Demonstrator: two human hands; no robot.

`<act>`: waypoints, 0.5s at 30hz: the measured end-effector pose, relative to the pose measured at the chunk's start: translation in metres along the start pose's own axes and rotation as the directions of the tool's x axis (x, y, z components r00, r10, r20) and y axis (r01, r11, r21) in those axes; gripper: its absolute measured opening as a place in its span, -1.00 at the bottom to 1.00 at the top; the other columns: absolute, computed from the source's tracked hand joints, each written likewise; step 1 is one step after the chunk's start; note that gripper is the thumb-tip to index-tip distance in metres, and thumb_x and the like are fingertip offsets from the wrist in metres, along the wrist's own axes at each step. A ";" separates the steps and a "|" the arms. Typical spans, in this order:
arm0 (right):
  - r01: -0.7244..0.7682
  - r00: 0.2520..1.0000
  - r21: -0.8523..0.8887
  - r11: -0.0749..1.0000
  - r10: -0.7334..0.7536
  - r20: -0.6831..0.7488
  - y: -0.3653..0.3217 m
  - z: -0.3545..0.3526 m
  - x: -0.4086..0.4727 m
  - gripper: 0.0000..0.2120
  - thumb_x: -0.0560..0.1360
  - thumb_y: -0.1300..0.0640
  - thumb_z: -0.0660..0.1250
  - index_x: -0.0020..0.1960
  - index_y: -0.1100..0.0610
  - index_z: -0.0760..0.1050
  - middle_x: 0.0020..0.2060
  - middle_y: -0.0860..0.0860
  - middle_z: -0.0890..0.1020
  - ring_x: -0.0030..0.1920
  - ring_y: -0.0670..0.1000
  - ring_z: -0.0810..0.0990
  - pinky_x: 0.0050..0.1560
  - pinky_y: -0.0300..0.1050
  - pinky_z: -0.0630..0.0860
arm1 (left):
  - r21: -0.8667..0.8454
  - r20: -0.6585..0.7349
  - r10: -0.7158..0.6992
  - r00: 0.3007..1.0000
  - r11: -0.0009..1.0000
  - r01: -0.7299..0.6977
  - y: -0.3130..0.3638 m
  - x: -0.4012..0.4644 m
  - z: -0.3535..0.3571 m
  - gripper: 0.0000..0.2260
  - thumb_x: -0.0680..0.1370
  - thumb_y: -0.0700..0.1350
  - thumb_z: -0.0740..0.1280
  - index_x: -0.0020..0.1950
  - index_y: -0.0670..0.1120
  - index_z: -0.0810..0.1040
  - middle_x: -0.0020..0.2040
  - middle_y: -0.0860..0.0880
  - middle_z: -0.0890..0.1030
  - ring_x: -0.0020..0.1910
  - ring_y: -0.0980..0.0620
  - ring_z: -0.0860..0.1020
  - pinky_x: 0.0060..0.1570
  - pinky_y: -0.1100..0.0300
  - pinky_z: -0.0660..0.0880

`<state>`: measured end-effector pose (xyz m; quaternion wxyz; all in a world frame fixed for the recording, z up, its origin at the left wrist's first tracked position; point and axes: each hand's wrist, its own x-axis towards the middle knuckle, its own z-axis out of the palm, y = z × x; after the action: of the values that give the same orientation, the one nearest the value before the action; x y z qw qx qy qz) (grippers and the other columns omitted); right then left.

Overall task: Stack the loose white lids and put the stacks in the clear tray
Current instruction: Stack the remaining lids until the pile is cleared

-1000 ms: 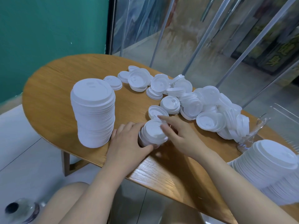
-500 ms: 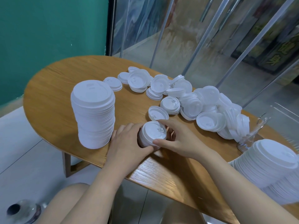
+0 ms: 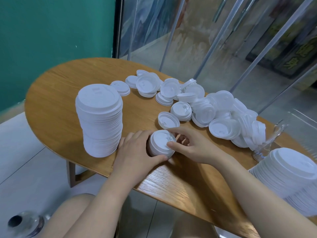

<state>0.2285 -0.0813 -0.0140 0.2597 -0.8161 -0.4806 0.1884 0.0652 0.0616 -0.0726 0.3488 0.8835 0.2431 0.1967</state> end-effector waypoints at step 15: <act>-0.005 1.000 -0.040 0.999 0.004 -0.019 0.008 0.008 0.002 -0.59 0.57 -0.15 0.42 0.38 -0.08 0.54 0.04 -0.13 0.62 -0.05 -0.07 0.57 -0.04 -0.19 0.53 | -0.004 0.034 -0.005 0.999 1.000 0.005 0.004 -0.001 -0.003 -0.33 0.37 0.47 0.35 0.42 0.26 0.42 0.24 0.29 0.49 0.23 0.16 0.34 0.25 0.13 0.23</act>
<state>0.2303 -0.0813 -0.0254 0.2475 -0.8239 -0.4800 0.1716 0.0639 0.0603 -0.0678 0.3554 0.8853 0.2388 0.1813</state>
